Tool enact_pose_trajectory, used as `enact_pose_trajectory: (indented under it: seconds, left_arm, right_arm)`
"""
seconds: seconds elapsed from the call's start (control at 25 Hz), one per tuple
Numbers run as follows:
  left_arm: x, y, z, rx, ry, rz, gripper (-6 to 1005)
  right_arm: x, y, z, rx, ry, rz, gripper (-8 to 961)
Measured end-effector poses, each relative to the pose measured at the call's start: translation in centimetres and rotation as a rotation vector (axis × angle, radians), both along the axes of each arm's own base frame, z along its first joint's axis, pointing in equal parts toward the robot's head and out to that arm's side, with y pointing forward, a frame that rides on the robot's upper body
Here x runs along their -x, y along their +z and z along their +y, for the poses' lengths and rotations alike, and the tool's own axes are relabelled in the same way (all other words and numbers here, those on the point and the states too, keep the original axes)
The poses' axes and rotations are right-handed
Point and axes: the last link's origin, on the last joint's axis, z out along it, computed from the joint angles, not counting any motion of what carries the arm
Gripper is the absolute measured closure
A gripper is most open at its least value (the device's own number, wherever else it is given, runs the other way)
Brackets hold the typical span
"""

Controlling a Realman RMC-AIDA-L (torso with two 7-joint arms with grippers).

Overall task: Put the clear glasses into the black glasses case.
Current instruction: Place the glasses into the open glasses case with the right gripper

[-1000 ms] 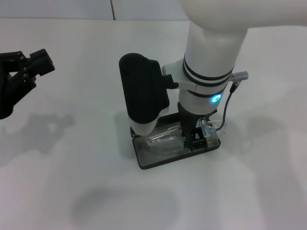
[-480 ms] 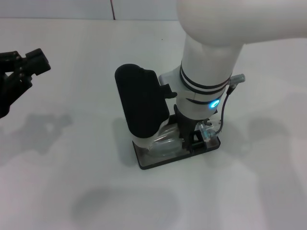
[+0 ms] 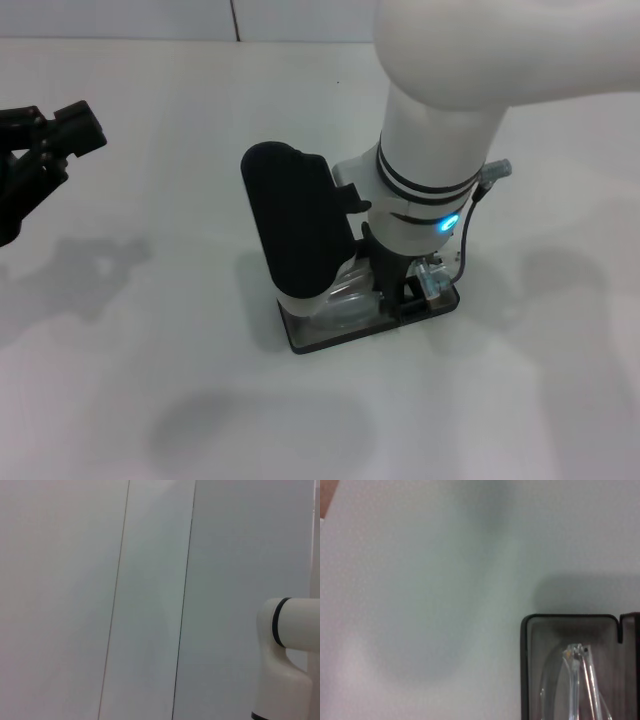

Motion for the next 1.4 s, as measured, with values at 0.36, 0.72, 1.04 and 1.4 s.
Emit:
enact_pose_trajectory:
  seconds: [0.36, 0.72, 1.04, 1.4]
  left_arm:
    - [0.0, 0.0, 0.0, 0.0, 0.002, 0.0, 920]
    - [0.0, 0.0, 0.0, 0.0, 0.001, 0.0, 920]
    - [0.1, 0.0, 0.0, 0.0, 0.003, 0.0, 920]
    - [0.2, 1.2, -0.6, -0.024, -0.012, -0.026, 919]
  right_arm:
    - [0.1, 0.0, -0.2, 0.006, 0.005, 0.007, 825]
    - [0.2, 0.0, -0.3, 0.006, 0.018, 0.009, 748]
    - [0.5, 0.1, -0.9, 0.017, 0.035, 0.018, 747]
    - [0.8, 0.8, -1.8, 0.006, 0.073, 0.039, 748]
